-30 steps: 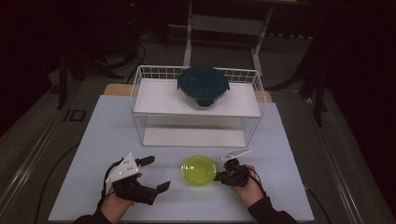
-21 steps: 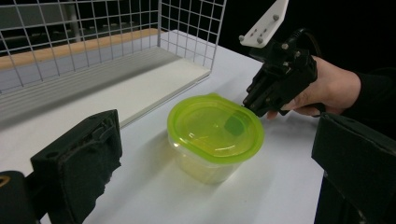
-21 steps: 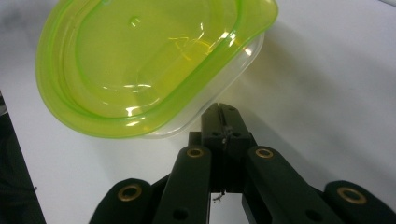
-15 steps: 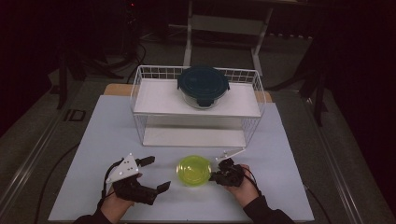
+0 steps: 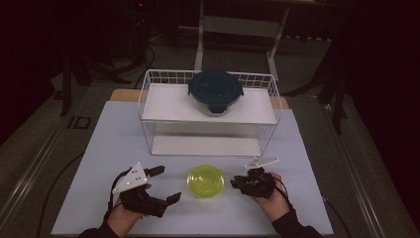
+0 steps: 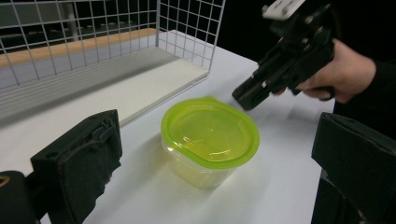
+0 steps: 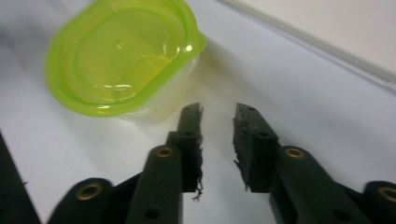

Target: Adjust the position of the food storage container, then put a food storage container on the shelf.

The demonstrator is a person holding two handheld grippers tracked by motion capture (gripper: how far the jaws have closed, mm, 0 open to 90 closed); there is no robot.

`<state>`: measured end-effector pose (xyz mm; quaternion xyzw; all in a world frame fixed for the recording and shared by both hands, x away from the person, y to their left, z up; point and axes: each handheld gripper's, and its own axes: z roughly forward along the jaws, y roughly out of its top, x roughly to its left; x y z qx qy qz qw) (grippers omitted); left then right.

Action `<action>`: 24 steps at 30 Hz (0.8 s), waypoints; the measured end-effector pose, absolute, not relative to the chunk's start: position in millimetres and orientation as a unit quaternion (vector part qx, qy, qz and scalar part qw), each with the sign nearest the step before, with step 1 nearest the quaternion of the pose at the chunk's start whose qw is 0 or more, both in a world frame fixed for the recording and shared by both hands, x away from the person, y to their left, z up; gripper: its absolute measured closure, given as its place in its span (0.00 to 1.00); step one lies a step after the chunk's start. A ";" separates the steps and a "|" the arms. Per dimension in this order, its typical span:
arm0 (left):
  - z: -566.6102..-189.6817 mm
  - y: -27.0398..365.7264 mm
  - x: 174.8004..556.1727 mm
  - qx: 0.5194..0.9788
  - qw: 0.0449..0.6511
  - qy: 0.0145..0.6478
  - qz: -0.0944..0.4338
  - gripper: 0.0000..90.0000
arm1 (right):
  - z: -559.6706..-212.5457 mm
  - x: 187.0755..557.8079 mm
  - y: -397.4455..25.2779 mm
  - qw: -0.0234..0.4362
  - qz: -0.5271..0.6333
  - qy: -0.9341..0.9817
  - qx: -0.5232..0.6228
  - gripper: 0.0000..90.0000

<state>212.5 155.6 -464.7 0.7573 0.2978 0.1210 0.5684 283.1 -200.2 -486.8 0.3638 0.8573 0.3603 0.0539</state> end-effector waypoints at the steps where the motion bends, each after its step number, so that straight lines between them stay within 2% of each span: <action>1: -464.7 155.6 212.5 0.757 0.568 0.298 0.121 0.01 | -483.4 281.8 -201.6 0.056 0.364 0.856 0.363 0.75; 7: -463.0 151.8 213.4 0.762 0.566 0.295 0.114 0.01 | -467.2 276.1 -206.9 0.060 0.393 0.841 0.368 0.54; 11: -459.0 150.0 216.4 0.760 0.567 0.299 0.107 0.01 | -458.5 274.1 -207.3 0.059 0.422 0.824 0.373 0.33; 12: -457.7 149.7 217.2 0.760 0.567 0.299 0.105 0.01 | -456.7 274.2 -207.8 0.048 0.426 0.825 0.367 0.24; 17: -450.6 145.5 223.5 0.760 0.564 0.307 0.096 0.01 | -448.4 275.5 -208.8 0.041 0.445 0.816 0.366 0.16; 24: -450.4 138.6 235.7 0.765 0.546 0.335 0.074 0.01 | -443.7 278.3 -207.8 0.038 0.456 0.804 0.379 0.16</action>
